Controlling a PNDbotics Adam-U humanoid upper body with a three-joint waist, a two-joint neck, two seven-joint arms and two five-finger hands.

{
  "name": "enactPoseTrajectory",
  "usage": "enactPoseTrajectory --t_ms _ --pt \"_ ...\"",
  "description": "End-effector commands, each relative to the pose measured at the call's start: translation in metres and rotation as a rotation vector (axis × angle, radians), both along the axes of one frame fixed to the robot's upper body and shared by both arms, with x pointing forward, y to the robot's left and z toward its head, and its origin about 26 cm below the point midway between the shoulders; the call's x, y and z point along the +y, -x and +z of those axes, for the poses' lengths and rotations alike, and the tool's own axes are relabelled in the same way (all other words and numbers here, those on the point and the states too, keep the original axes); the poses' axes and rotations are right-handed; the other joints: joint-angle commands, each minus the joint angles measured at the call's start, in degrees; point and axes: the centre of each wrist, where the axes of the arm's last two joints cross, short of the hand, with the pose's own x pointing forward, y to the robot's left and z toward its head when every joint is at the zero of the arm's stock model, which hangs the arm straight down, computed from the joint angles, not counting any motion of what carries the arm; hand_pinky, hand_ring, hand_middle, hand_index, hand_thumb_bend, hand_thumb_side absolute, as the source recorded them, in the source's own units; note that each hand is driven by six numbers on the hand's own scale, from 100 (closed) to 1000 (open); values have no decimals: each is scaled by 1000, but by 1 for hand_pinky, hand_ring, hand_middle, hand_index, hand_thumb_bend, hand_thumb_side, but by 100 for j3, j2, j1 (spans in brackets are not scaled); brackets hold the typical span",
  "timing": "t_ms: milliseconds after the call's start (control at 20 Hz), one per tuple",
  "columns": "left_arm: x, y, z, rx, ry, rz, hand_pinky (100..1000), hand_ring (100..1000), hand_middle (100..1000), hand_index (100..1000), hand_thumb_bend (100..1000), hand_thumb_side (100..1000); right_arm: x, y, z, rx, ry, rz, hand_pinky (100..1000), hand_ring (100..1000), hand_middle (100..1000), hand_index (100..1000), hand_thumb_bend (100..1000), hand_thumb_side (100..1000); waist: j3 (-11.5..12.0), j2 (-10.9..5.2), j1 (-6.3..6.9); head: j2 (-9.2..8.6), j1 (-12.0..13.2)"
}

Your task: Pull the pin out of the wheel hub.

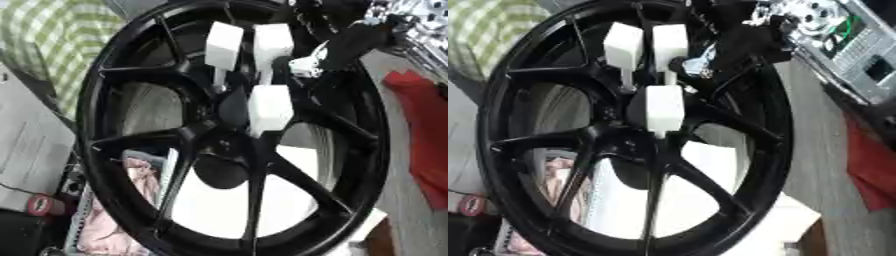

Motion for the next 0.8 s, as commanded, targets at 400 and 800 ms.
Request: enactPoseTrajectory --t_ms 400,800 --pt "2 4 8 -28 -16 6 752 693 693 814 100 898 2 16 24 -59 -40 21 861 758 442 578 307 100 -48 -162 76 -35 -24" --pt "3 4 8 -25 -17 10 753 692 693 814 100 896 1 25 34 -71 -83 26 862 750 437 576 307 100 -84 -192 106 -27 -49"
